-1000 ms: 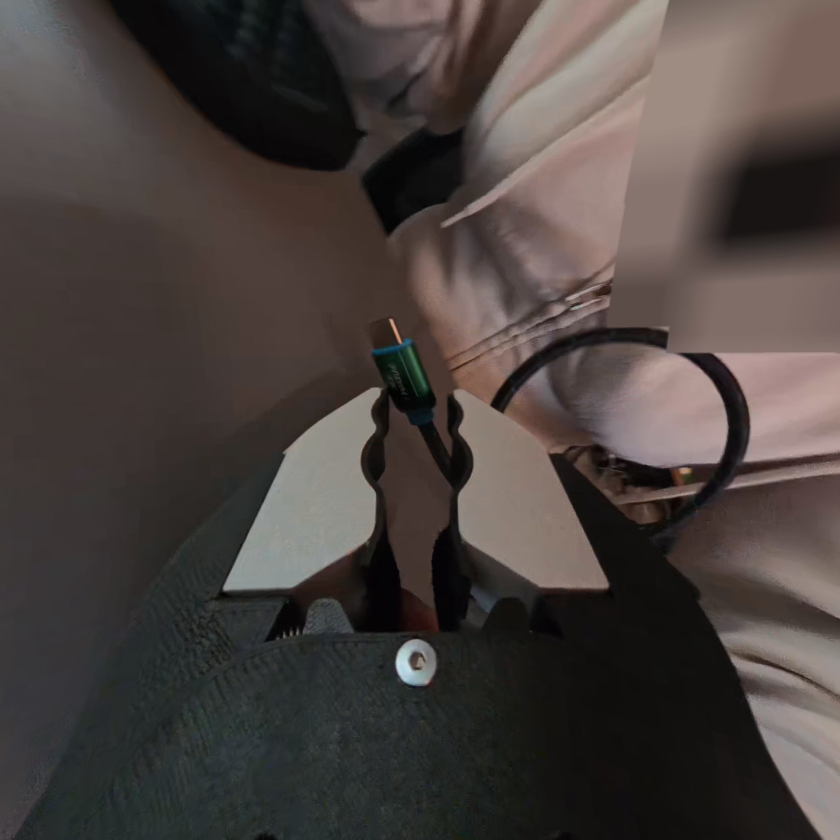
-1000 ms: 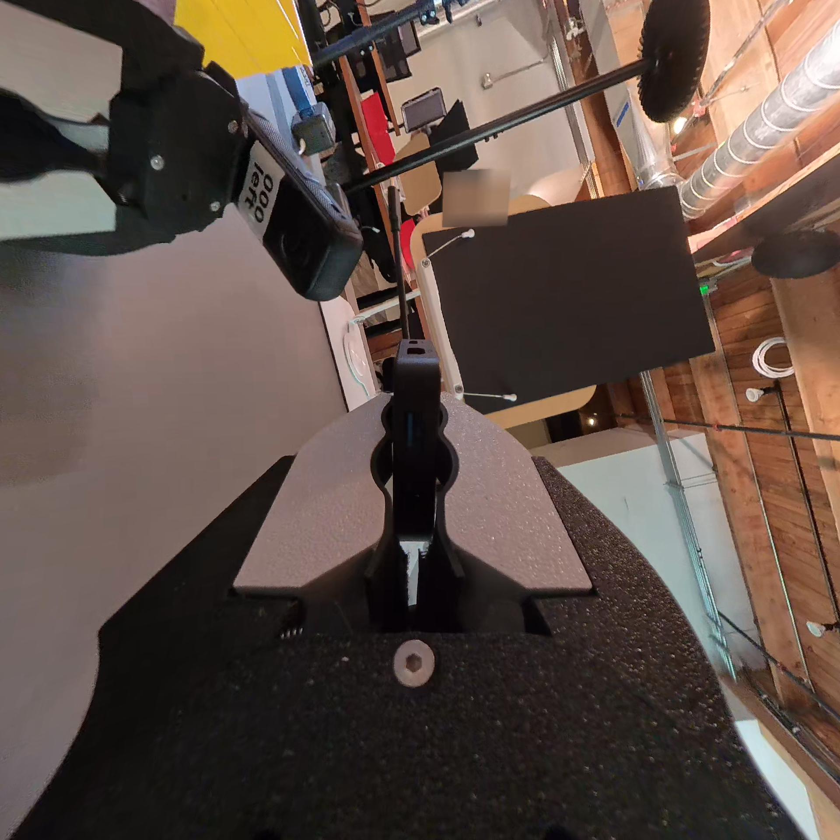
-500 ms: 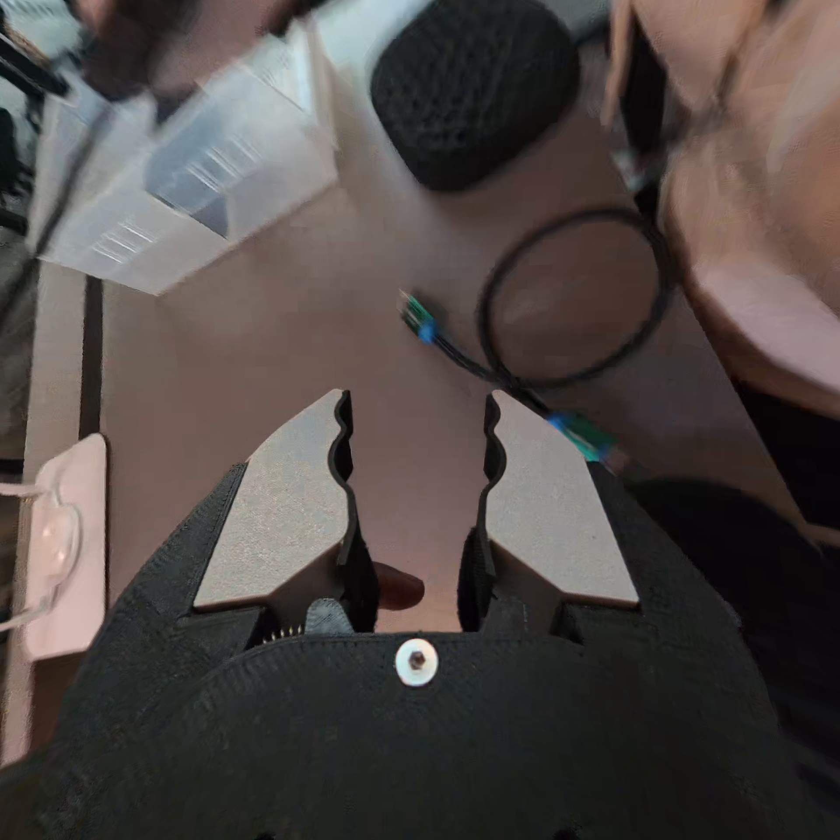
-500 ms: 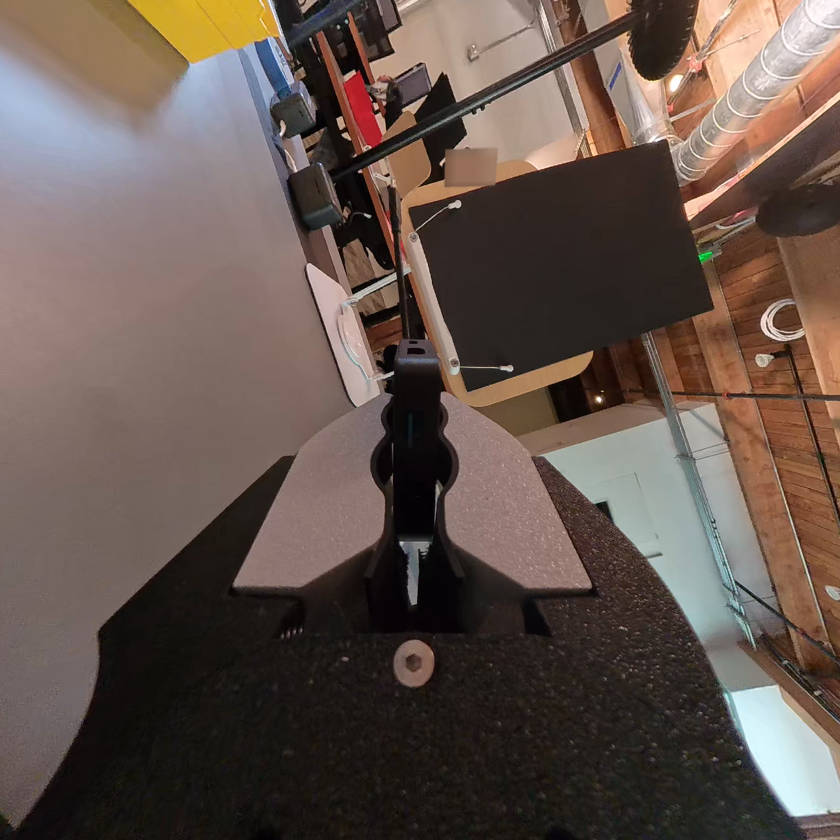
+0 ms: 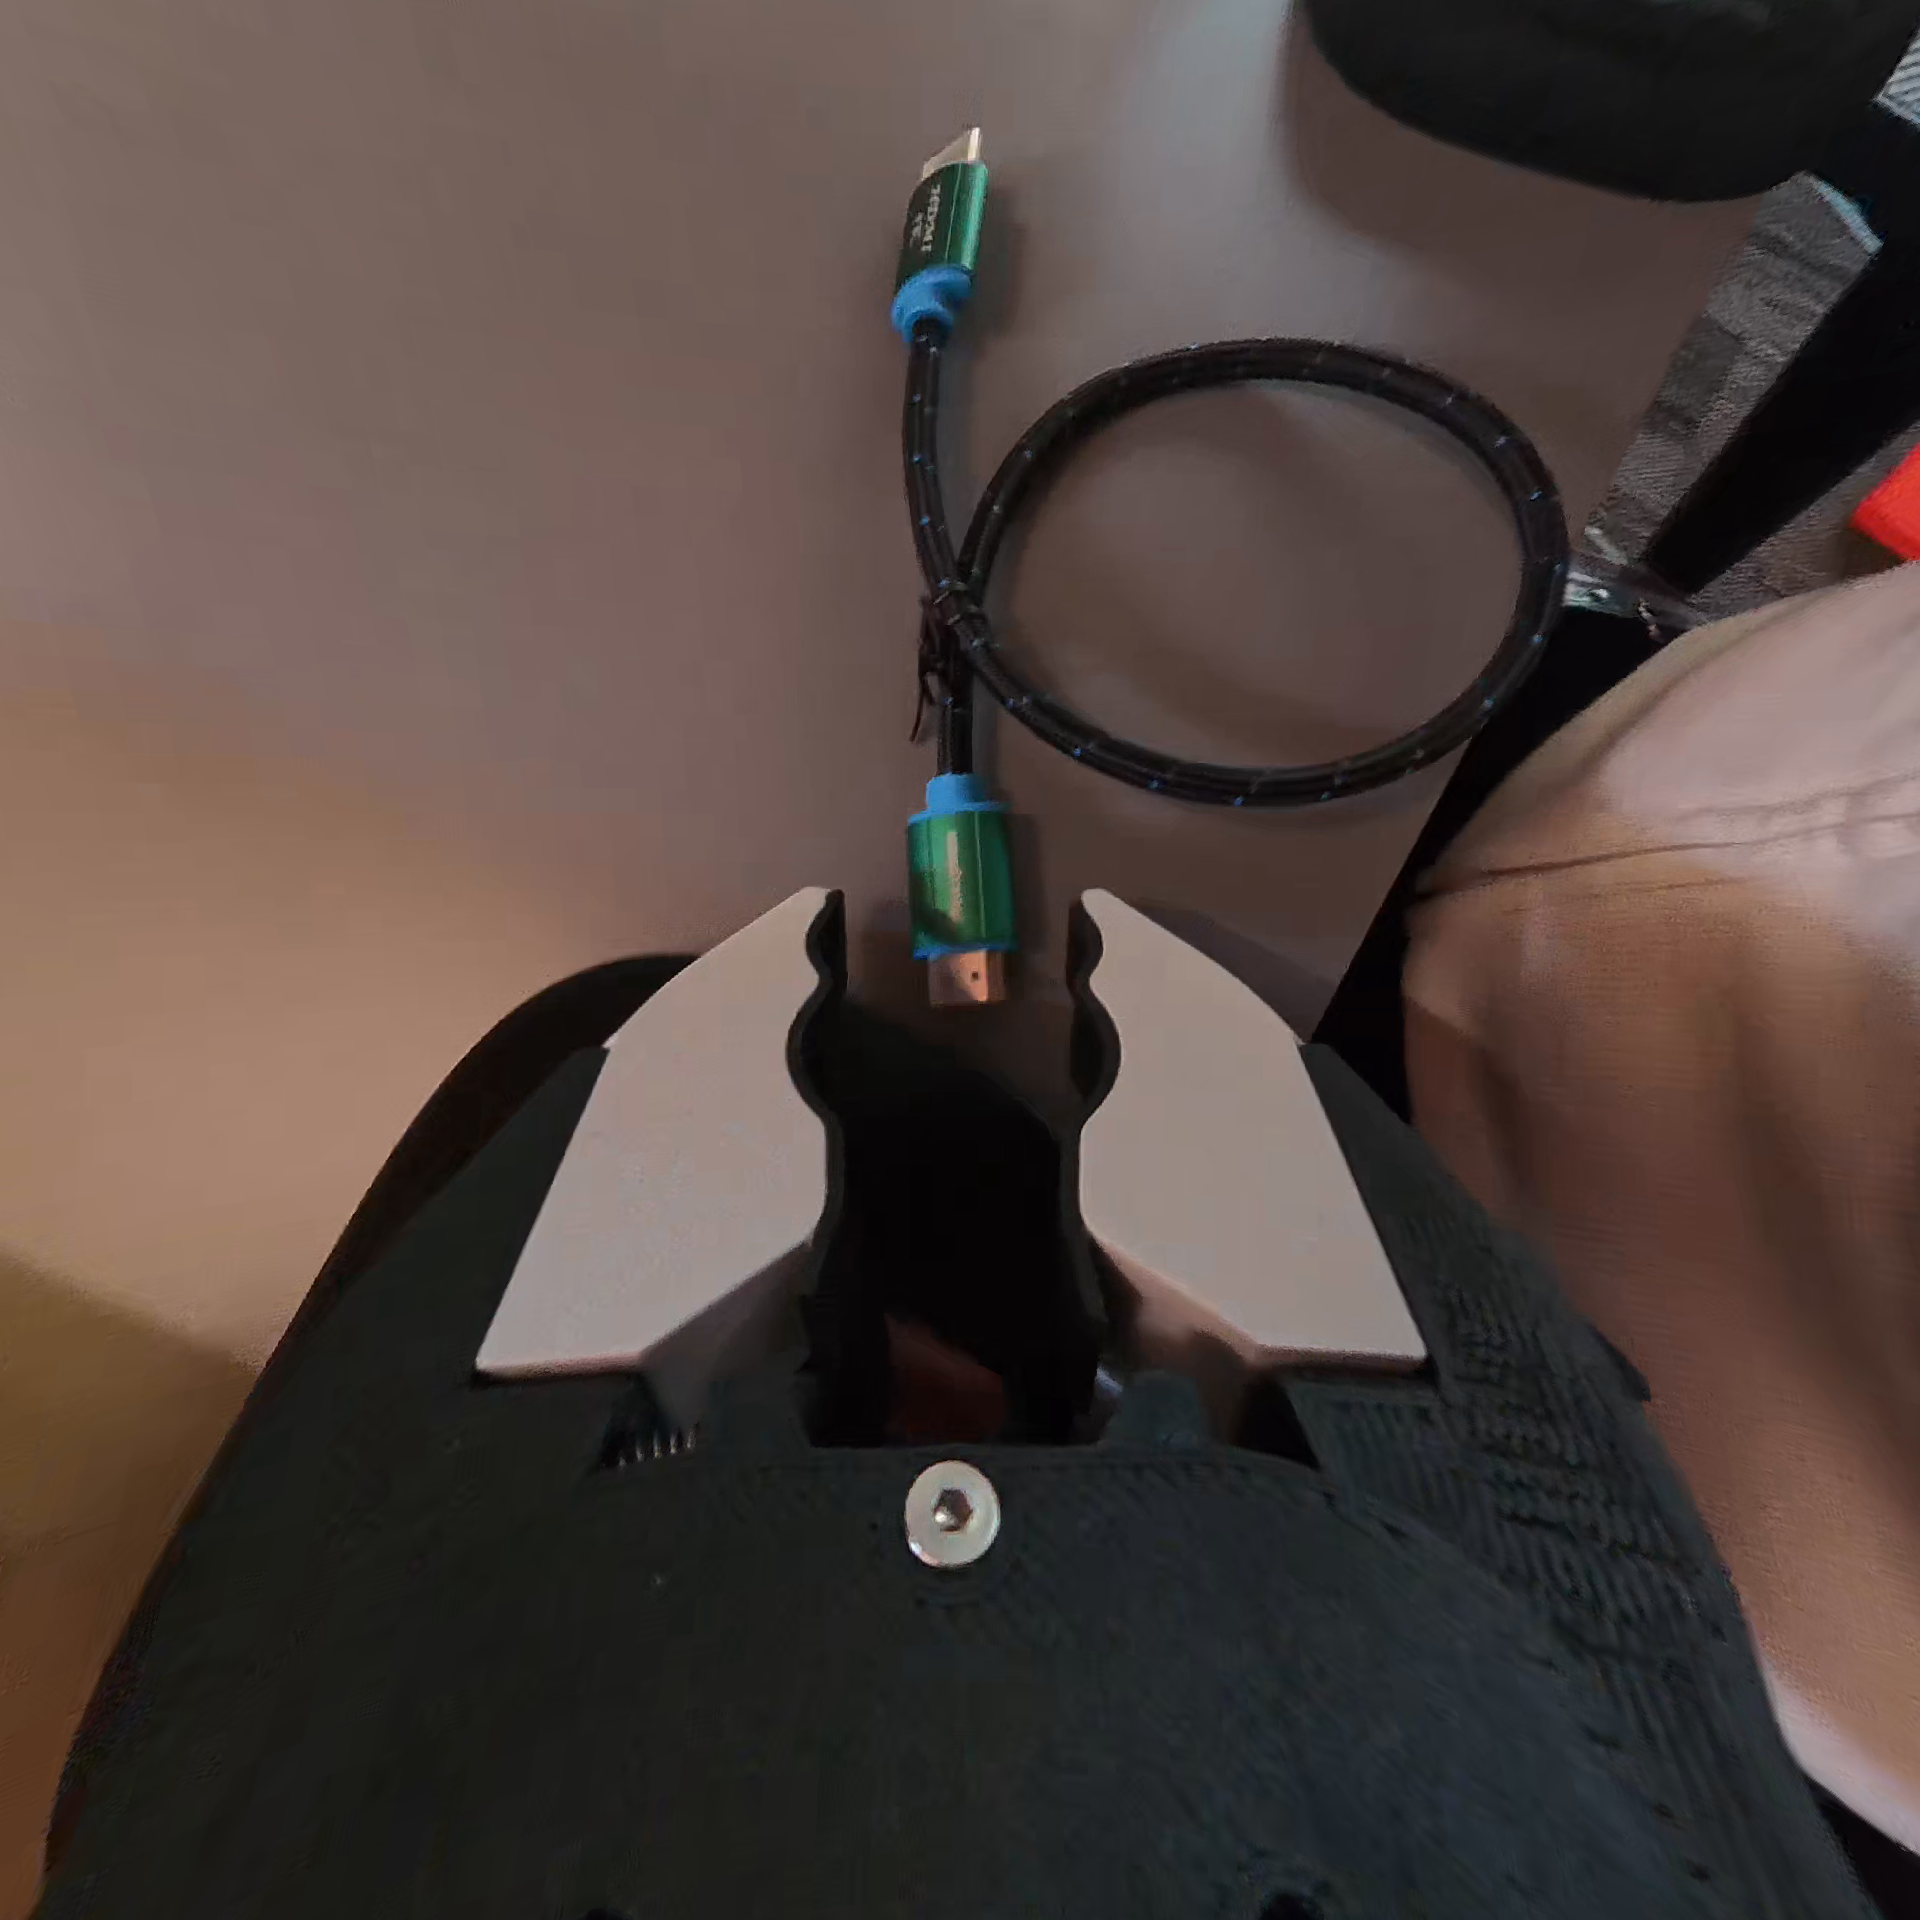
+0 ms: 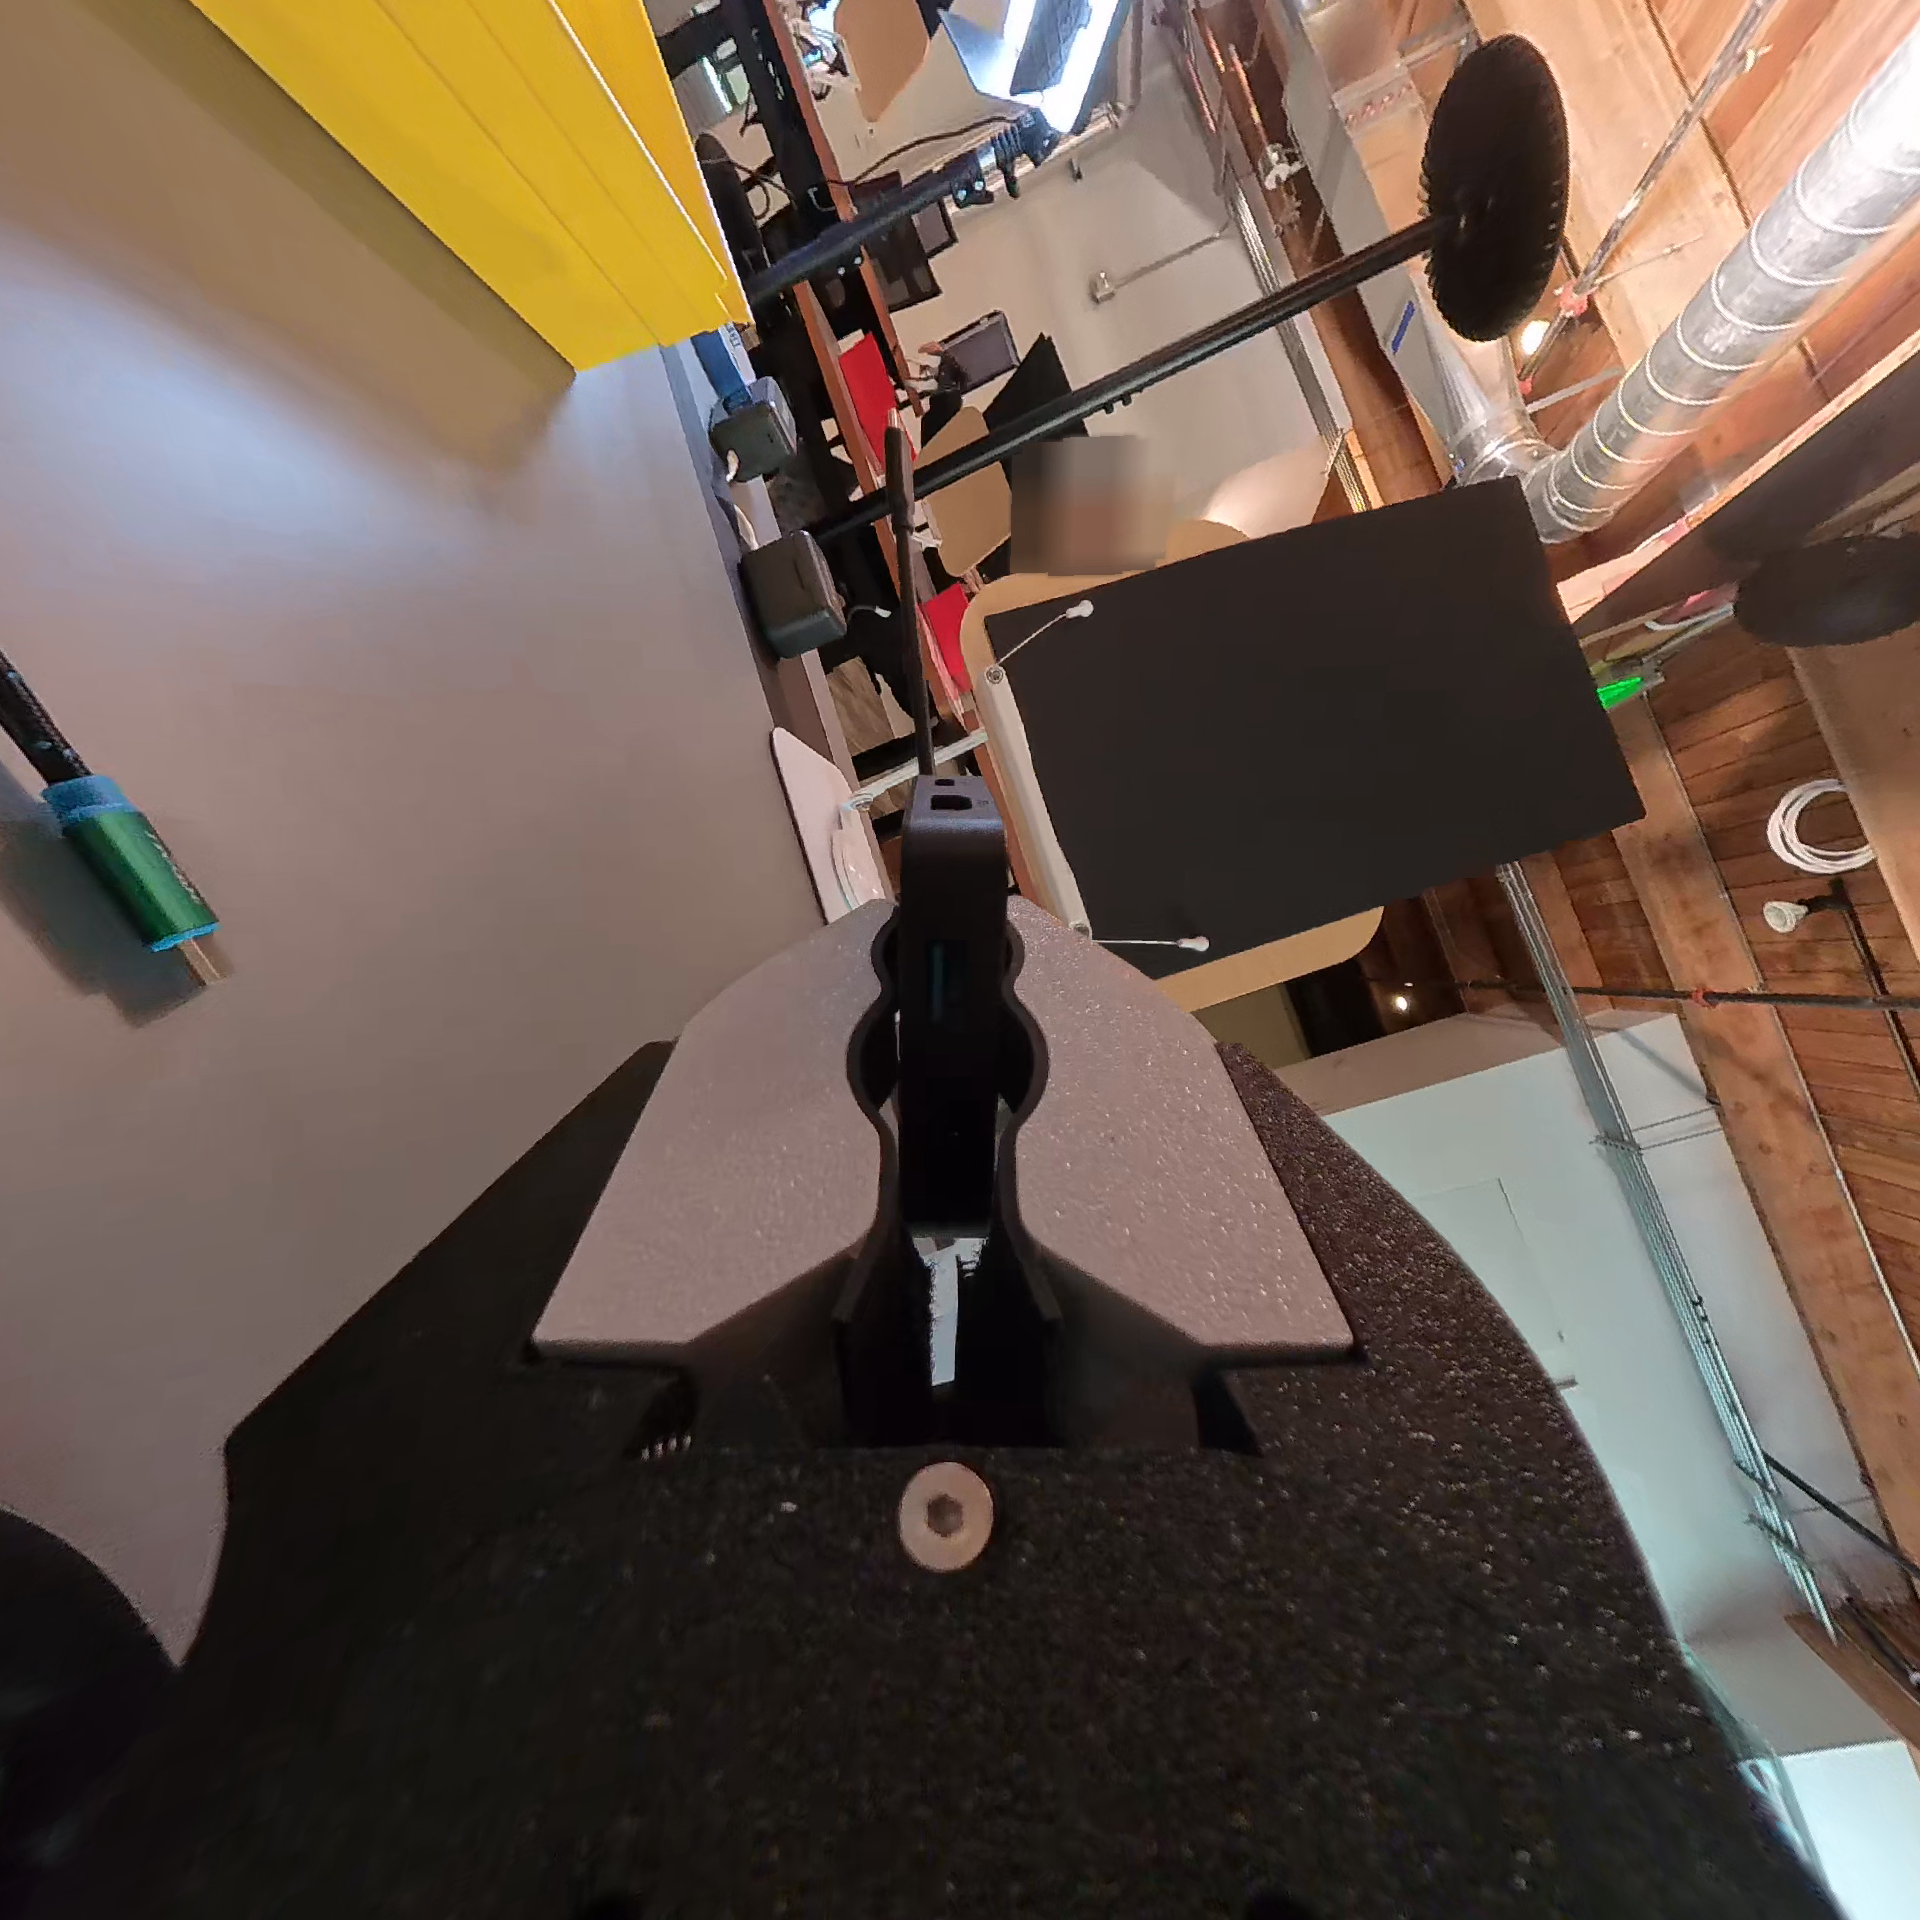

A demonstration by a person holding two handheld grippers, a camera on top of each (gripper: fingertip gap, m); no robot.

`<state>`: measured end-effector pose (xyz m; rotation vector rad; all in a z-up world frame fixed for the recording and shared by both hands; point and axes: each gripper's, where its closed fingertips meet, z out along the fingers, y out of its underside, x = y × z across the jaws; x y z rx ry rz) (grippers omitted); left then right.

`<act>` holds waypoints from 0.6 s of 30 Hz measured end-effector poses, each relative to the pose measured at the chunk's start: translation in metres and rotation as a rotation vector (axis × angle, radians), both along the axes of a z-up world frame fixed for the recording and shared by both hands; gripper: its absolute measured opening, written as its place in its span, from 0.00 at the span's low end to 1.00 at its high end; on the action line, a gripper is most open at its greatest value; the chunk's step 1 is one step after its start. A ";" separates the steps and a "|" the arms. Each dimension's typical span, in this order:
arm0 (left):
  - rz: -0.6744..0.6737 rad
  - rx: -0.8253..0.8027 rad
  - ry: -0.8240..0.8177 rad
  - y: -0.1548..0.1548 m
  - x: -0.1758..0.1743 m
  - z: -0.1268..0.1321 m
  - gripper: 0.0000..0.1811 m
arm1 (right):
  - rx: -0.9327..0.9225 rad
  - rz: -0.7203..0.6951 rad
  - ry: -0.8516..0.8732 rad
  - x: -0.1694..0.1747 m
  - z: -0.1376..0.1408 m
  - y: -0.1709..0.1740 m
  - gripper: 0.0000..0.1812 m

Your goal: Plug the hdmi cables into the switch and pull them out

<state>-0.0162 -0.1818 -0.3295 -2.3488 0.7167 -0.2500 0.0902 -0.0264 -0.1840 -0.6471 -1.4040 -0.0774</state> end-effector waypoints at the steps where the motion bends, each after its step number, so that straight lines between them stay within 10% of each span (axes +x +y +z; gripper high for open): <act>1: -0.016 -0.009 0.006 0.003 0.002 -0.001 0.22 | 0.007 -0.001 0.001 0.000 0.002 0.000 0.08; 6: -0.344 -0.076 0.148 0.024 0.004 -0.008 0.12 | 0.008 -0.002 0.017 0.001 0.006 0.000 0.07; 11: -0.866 0.208 0.682 0.100 -0.021 -0.002 0.11 | -0.012 -0.039 0.036 0.010 0.007 0.010 0.08; 18: -0.238 0.123 0.265 0.131 -0.027 0.050 0.32 | -0.039 -0.112 0.041 0.028 0.007 0.025 0.08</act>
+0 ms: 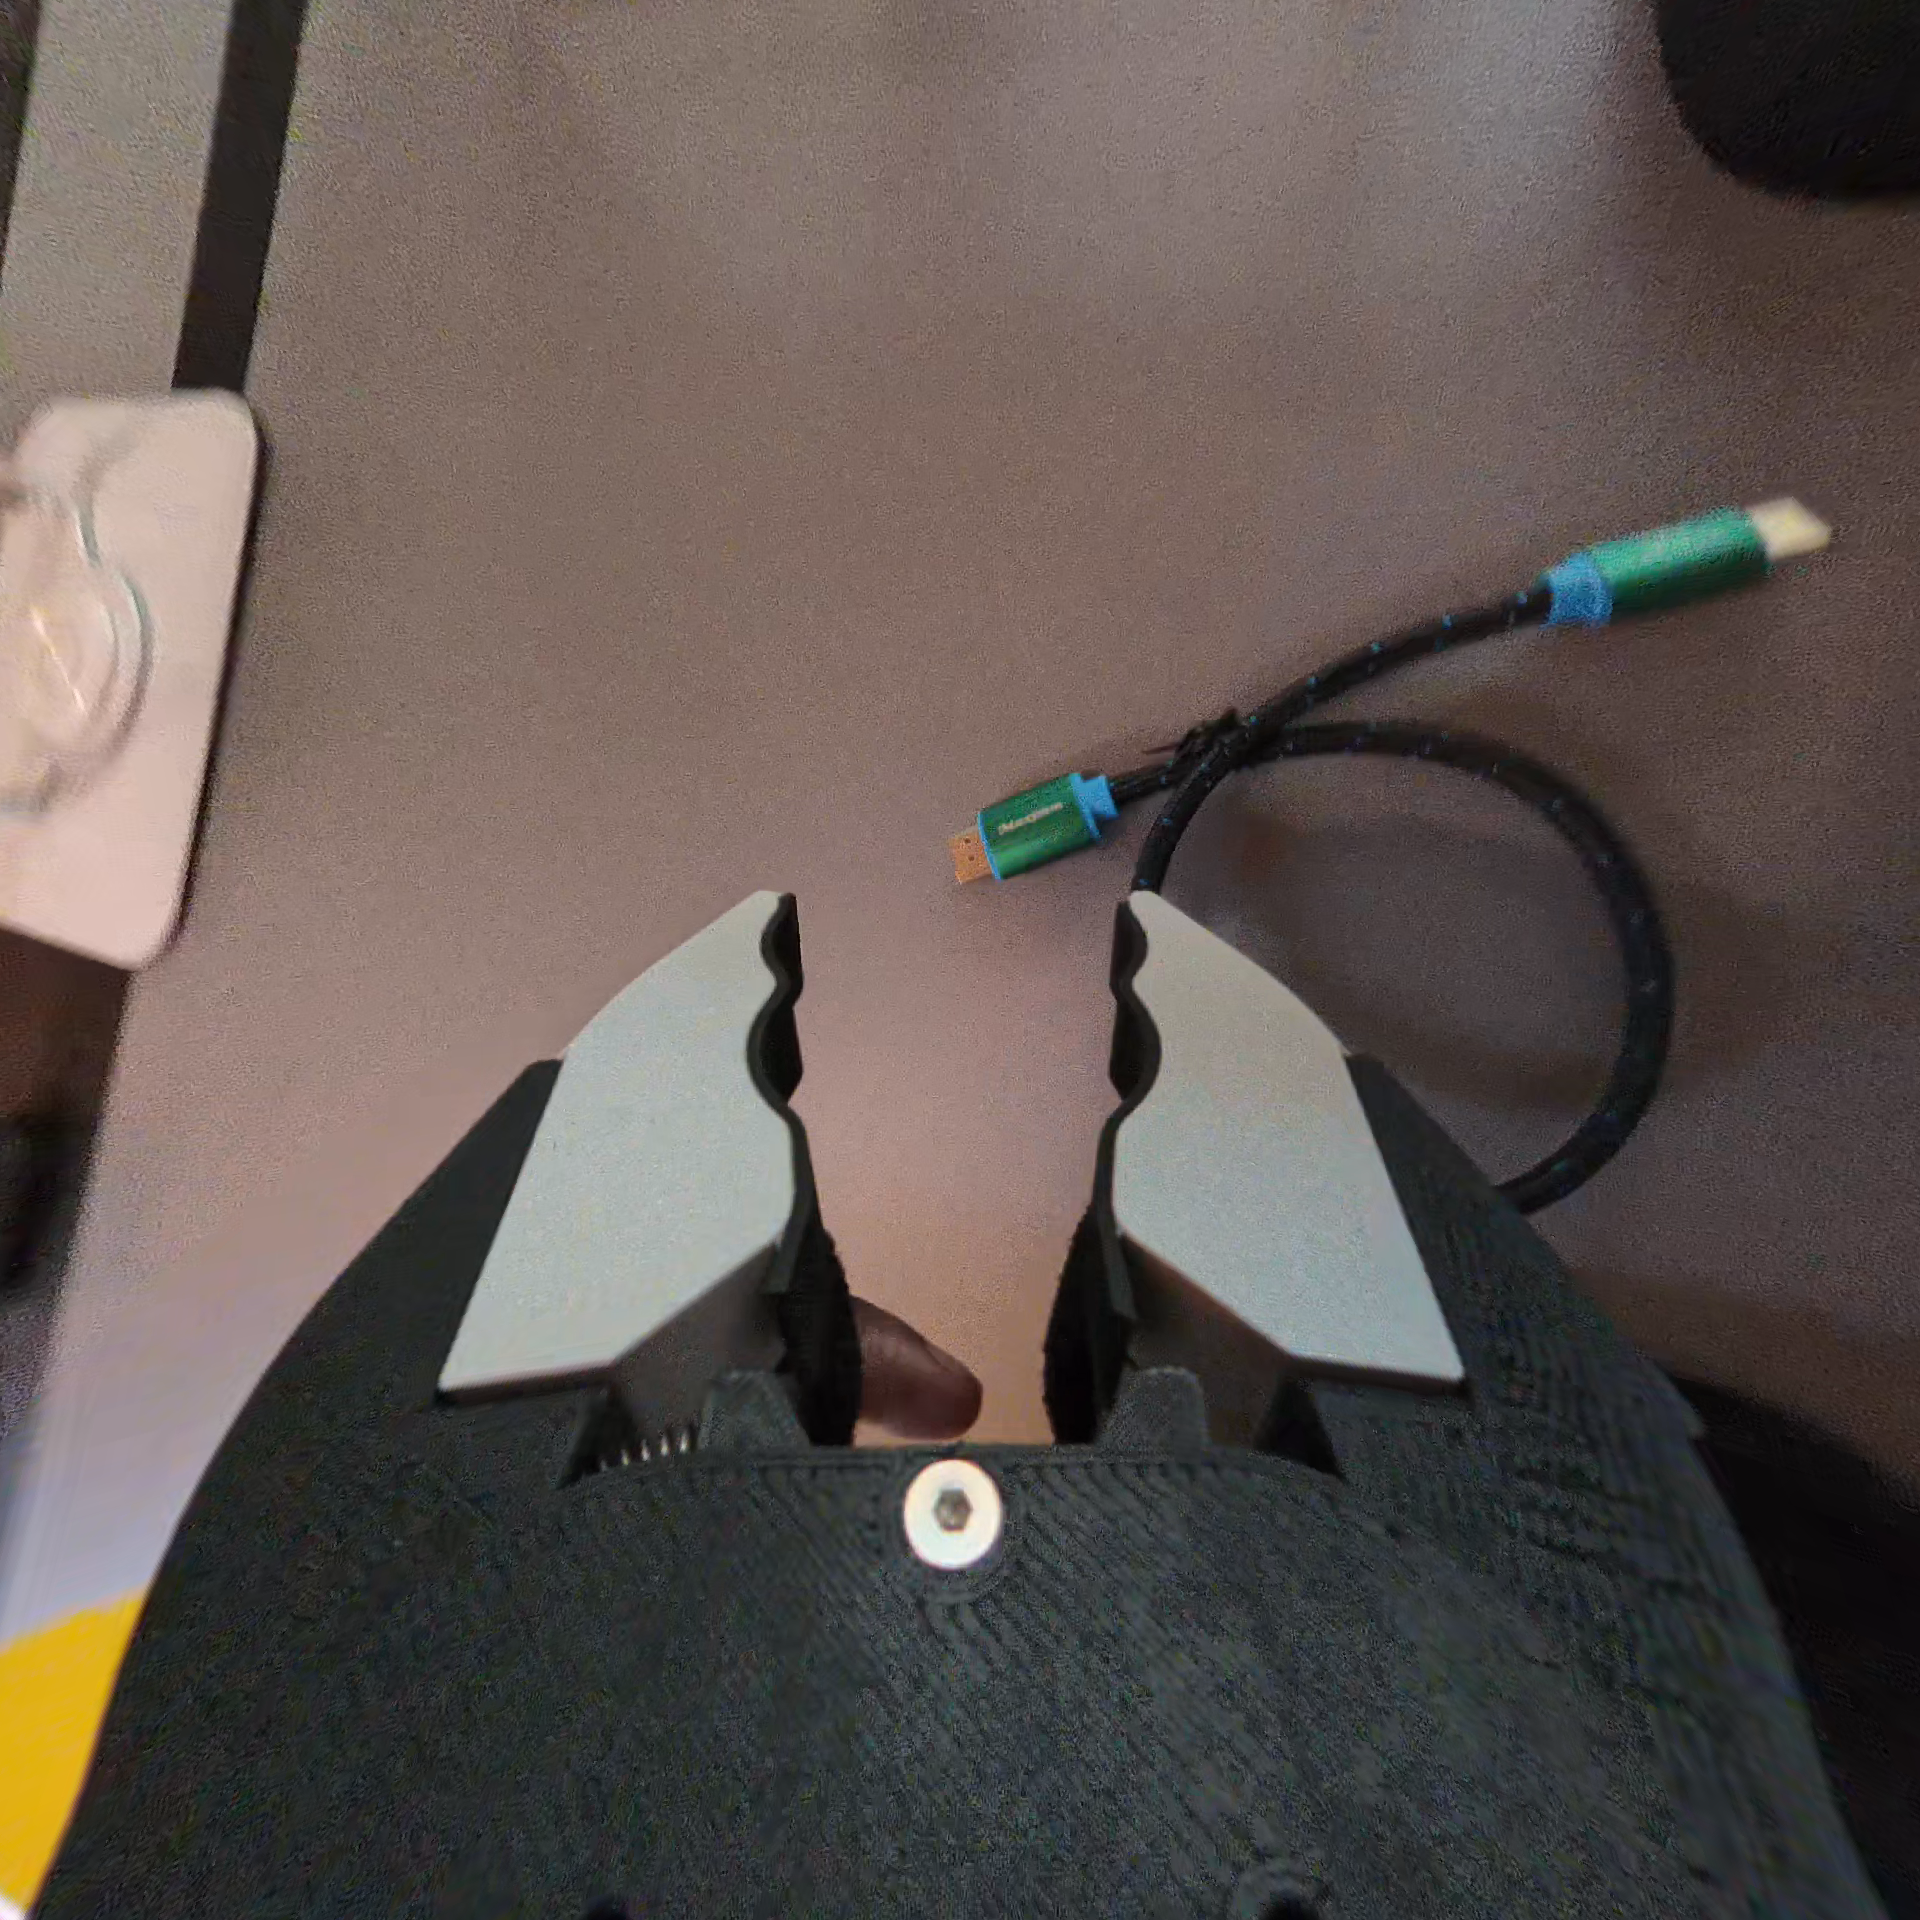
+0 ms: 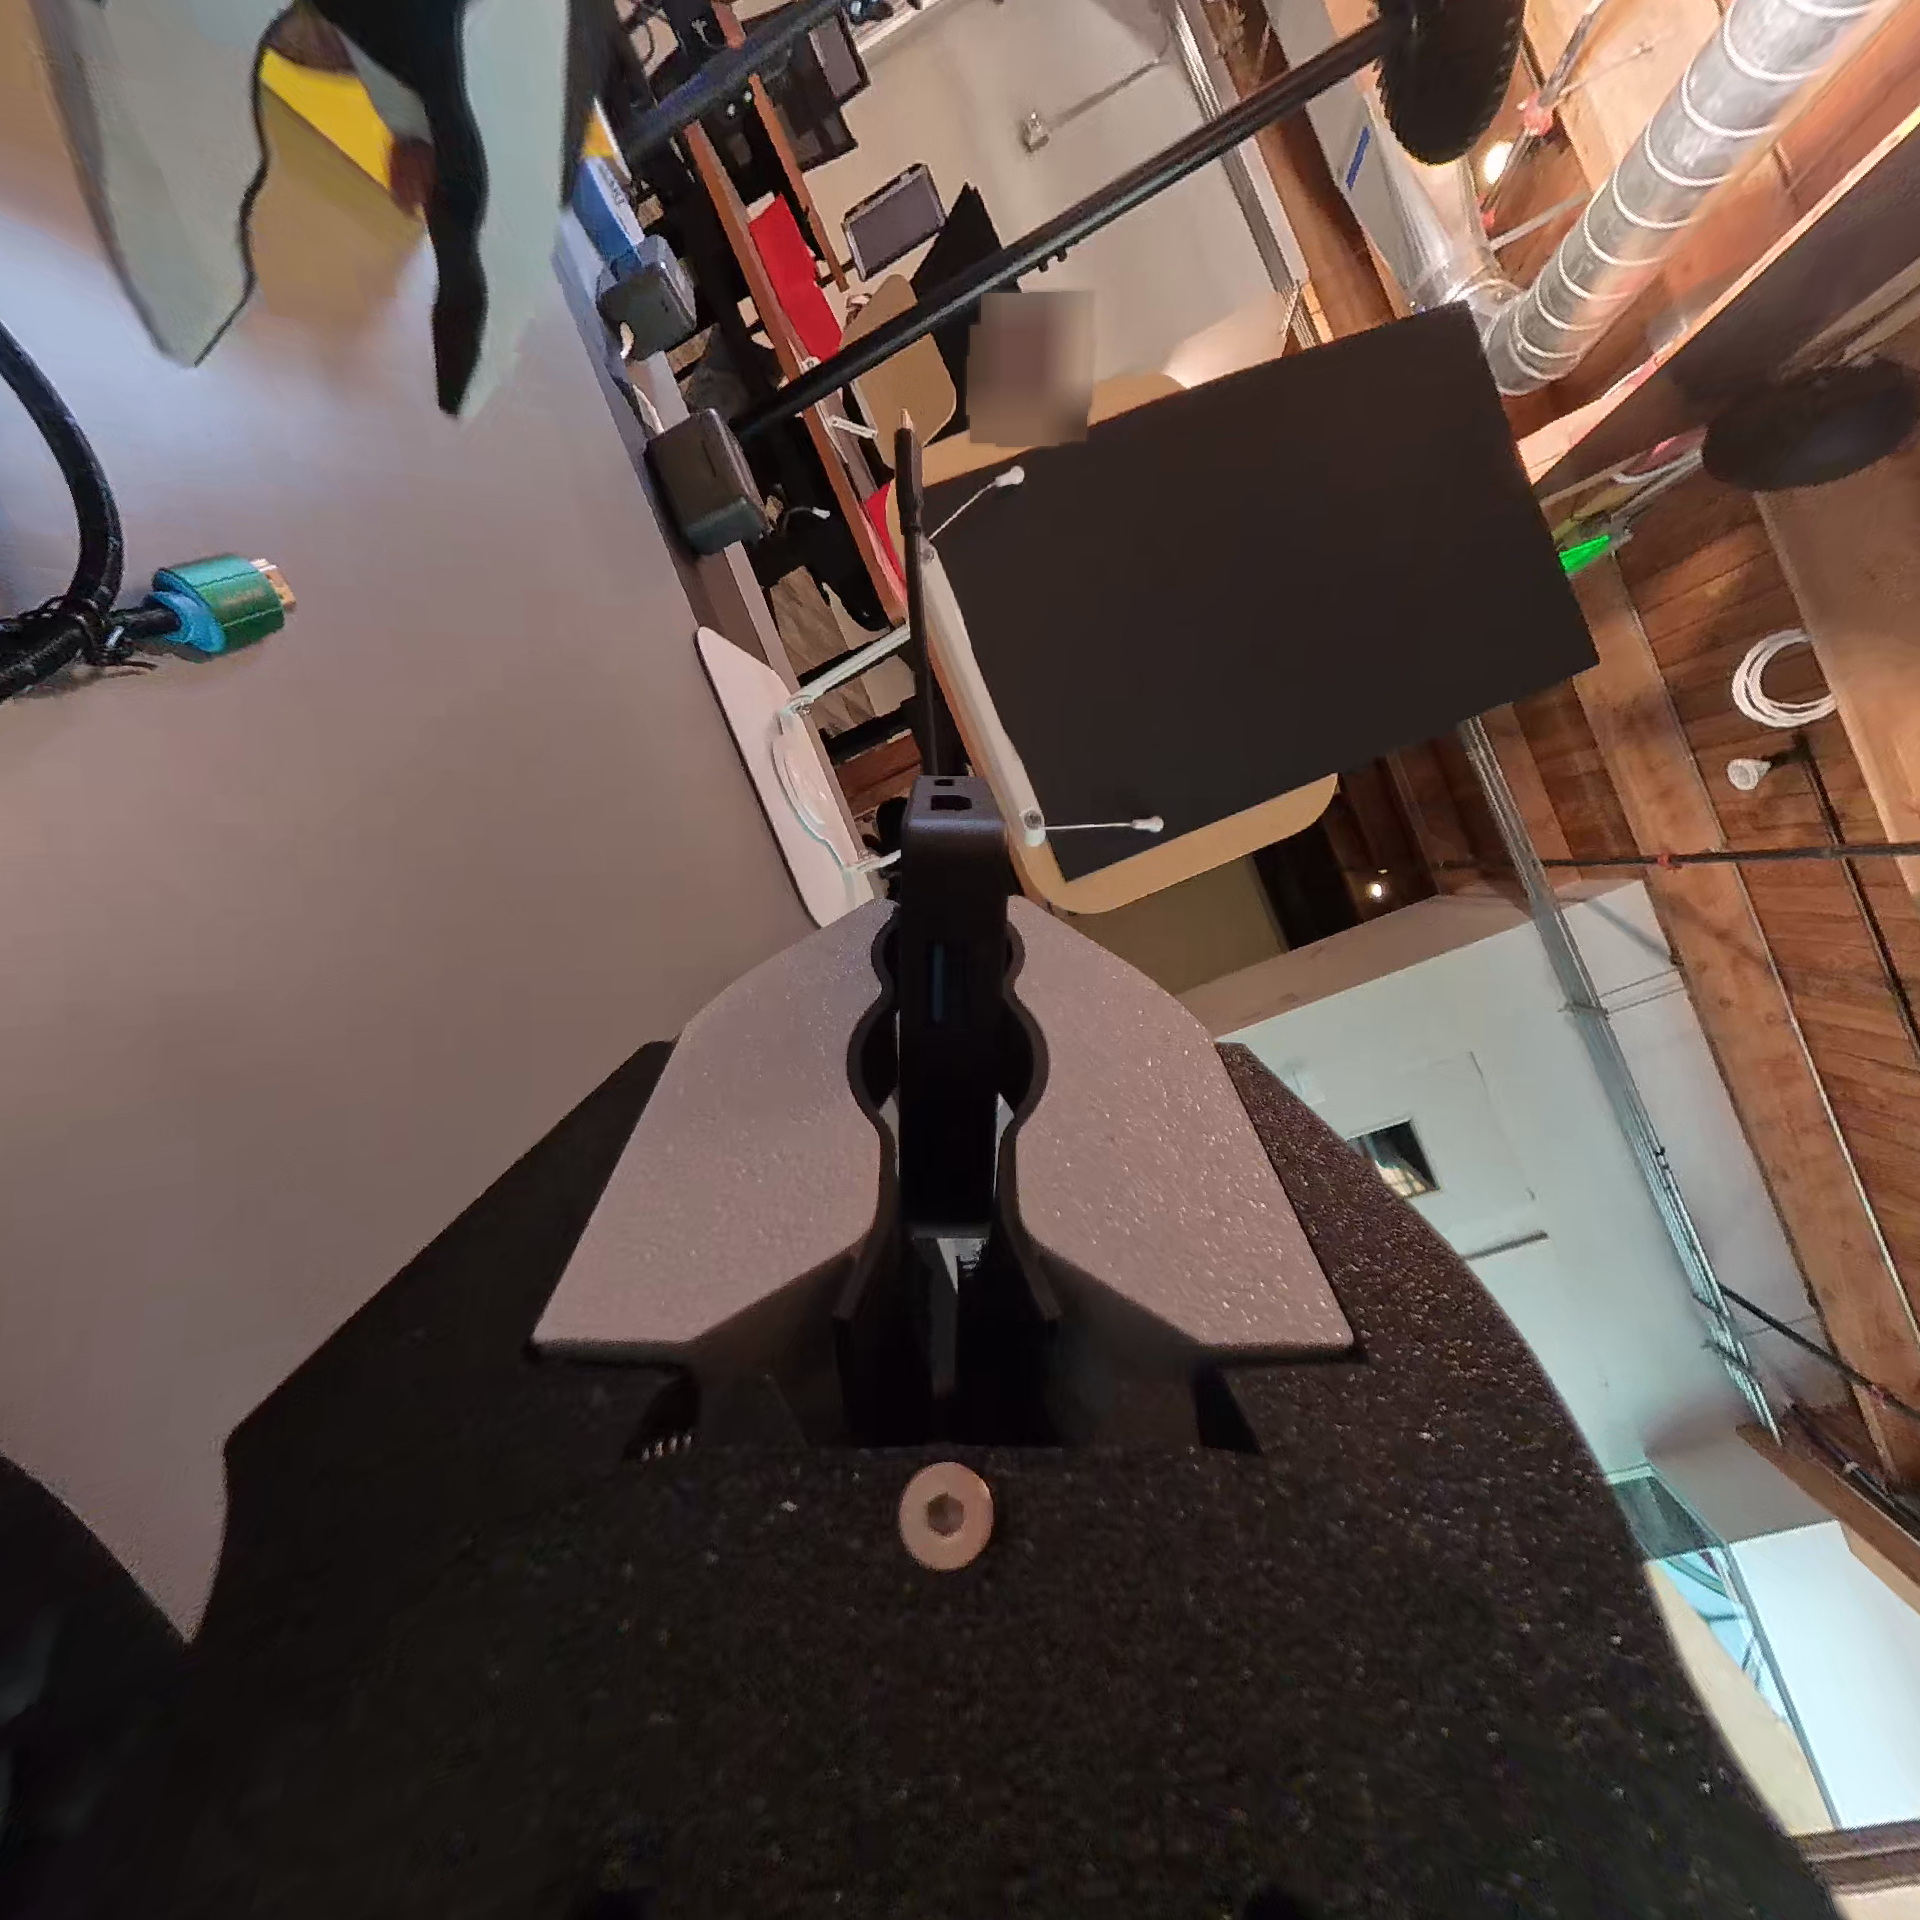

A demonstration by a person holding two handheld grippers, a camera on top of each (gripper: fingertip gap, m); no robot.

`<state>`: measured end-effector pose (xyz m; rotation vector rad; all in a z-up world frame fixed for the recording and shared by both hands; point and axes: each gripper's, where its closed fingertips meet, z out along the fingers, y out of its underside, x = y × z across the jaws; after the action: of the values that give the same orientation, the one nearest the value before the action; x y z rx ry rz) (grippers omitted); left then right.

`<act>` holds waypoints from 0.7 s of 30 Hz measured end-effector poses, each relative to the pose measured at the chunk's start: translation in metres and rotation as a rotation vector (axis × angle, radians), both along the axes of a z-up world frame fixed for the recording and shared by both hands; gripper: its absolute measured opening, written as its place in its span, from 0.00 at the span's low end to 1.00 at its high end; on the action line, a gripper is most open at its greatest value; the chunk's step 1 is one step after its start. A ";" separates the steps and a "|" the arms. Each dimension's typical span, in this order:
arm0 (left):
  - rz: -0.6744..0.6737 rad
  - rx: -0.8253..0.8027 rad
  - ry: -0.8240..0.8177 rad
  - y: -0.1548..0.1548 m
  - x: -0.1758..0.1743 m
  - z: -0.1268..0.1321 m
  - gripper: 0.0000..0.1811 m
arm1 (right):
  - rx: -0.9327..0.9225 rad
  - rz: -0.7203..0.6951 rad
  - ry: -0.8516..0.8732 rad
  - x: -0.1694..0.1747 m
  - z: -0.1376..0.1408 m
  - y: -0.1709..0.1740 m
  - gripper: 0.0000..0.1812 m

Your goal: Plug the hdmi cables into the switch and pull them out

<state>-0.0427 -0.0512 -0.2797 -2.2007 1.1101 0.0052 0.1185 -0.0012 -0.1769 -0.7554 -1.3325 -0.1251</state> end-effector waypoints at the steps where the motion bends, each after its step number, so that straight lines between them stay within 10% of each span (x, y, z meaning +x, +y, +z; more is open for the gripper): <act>1: 0.084 -0.049 -0.073 -0.009 0.004 -0.004 0.30 | -0.003 -0.002 -0.004 0.000 -0.002 0.001 0.08; 5: 0.064 -0.115 0.045 -0.035 0.006 -0.040 0.22 | -0.019 0.014 0.005 -0.008 -0.004 0.004 0.08; 15: -0.689 0.211 0.506 0.009 -0.004 -0.053 0.07 | -0.049 0.035 0.050 -0.010 0.002 -0.001 0.08; 21: -0.168 -0.114 0.052 0.008 0.004 -0.023 0.49 | -0.054 -0.008 0.027 -0.004 -0.003 0.000 0.08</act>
<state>-0.0386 -0.0433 -0.3031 -2.2106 1.3516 -0.0767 0.1150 -0.0013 -0.1795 -0.8053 -1.3112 -0.0856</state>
